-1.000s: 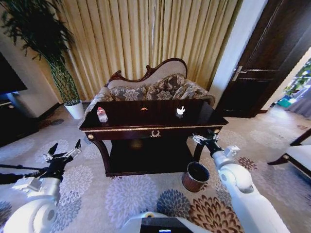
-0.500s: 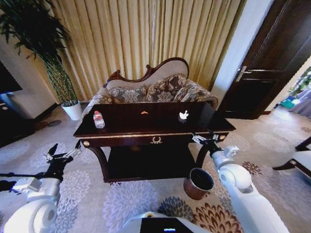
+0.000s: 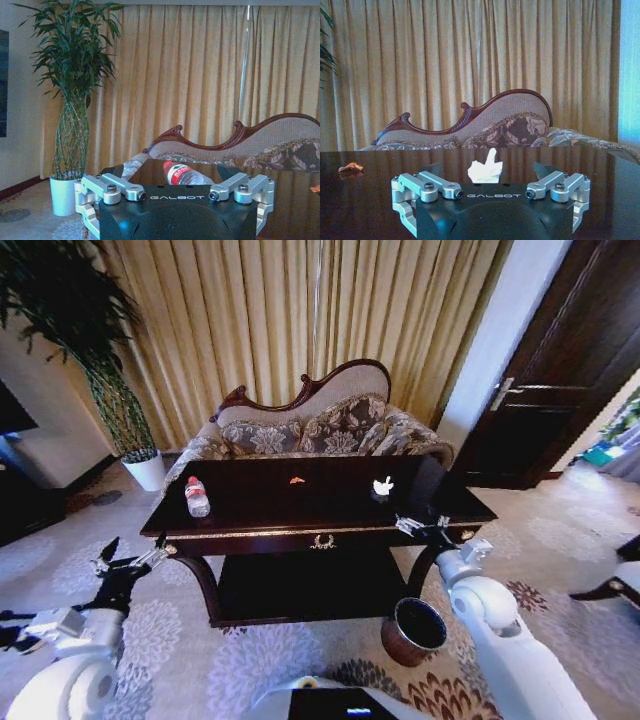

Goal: Move to the front of the table and place the trash on the table into the trash bin.

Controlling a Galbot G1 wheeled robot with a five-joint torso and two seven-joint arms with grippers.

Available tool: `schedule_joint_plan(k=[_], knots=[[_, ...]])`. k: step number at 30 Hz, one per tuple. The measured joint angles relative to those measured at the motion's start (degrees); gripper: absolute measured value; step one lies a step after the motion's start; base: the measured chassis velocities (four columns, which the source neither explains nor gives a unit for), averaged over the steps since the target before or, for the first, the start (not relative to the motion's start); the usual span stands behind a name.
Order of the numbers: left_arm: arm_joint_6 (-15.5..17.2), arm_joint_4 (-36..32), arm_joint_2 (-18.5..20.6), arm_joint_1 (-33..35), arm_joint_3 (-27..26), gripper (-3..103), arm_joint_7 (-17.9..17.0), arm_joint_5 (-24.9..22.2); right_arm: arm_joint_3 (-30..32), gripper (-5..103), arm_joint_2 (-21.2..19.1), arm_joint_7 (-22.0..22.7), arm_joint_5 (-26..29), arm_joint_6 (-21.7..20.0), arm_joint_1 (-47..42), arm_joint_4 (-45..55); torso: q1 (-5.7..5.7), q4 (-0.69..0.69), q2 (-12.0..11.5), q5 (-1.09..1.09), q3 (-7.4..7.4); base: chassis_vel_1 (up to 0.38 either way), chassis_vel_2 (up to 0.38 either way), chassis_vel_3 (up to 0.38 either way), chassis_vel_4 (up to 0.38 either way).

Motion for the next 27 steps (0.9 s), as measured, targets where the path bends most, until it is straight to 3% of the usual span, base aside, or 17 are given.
schedule_joint_plan(k=[21, 27], knots=[[-0.76, 0.94, -0.26, -0.17, 0.30, 100, 0.29, 0.95, -0.77, 100, -0.38, 0.28, 0.43, 0.00, 0.55, -0.12, 0.00, 0.00, 0.00, 0.00, 0.00, -0.095, 0.090, 0.090, -0.094], [-0.76, 0.79, -0.39, -0.14, 0.39, 100, 0.33, 1.00, -1.51, 100, -1.04, 2.92, 5.52, -2.92, 1.68, 1.31, 0.00, 0.00, 0.01, -0.01, 0.00, -0.005, 0.011, 0.011, -0.005]])
